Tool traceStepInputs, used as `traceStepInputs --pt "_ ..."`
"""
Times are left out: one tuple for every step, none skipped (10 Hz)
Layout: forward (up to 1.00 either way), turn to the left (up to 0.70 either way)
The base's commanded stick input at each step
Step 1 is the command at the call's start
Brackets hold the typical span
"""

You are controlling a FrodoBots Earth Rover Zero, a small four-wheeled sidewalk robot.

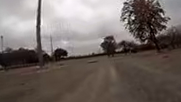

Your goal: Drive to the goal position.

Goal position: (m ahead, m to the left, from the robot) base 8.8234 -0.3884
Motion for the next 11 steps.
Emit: traceStepInputs --pt "0.70 -0.27" --pt "0.70 -0.10" --pt "0.70 -0.01" --pt "0.70 -0.01" --pt "0.70 -0.01" --pt "0.70 -0.01" --pt "0.70 -0.01" --pt "0.70 -0.01" --pt "0.70 -0.01" --pt "0.70 -0.01" --pt "0.70 -0.01"
